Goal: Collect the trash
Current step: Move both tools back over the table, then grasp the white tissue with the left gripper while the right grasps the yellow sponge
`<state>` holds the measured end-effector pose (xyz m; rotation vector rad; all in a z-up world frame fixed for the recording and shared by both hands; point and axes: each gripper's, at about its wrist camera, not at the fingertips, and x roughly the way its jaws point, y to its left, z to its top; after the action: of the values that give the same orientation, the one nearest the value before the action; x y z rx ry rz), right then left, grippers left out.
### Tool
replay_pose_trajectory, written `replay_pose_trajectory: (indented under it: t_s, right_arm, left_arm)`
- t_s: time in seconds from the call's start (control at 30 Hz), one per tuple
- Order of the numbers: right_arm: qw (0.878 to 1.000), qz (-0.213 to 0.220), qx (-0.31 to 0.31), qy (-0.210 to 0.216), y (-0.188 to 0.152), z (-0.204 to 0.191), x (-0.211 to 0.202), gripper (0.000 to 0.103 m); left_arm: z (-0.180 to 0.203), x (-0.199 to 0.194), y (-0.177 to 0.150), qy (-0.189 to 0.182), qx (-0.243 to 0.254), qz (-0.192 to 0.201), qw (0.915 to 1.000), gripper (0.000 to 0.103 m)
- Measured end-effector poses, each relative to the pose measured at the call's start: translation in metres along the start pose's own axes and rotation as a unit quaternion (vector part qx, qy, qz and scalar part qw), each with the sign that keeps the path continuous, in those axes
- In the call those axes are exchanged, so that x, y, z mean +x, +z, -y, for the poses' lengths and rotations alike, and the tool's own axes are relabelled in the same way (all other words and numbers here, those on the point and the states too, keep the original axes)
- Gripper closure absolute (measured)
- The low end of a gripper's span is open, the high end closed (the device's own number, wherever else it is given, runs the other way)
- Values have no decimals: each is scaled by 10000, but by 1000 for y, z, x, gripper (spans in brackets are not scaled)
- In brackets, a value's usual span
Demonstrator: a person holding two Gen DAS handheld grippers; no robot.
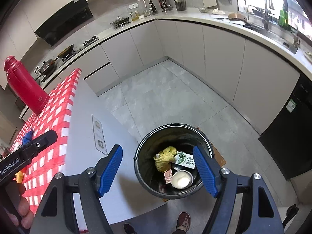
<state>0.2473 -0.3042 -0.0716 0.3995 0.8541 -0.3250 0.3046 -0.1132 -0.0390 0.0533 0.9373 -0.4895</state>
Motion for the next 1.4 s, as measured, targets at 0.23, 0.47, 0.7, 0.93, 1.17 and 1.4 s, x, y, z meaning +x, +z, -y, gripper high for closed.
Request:
replay_pose_trajectory:
  t_s: [0.23, 0.47, 0.7, 0.93, 1.17, 1.4]
  right_arm:
    - [9993, 309, -232, -21, -4, -48, -40, 26]
    - [9964, 563, -544, 339, -4, -108, -64, 23]
    - [9894, 591, -1028, 834, -18, -183, -65, 20]
    - [9766, 476, -1543, 1420, -34, -260, -55, 20]
    - [9611, 301, -2037, 1841, -57, -323, -44, 20]
    - [9488, 170, -2348, 2106, -77, -363, -37, 20]
  left_arm:
    - [-26, -29, -3, 75, 52, 192, 9998, 35]
    - [-60, -60, -7, 260, -53, 418, 9988, 35]
    - [-116, -97, -23, 693, -452, 692, 9942, 35]
    - [-175, -127, -40, 1180, -991, 833, 9845, 35]
    - [-229, -151, -63, 1628, -1487, 930, 9709, 35]
    - [-271, -163, -88, 1952, -1904, 908, 9578, 35]
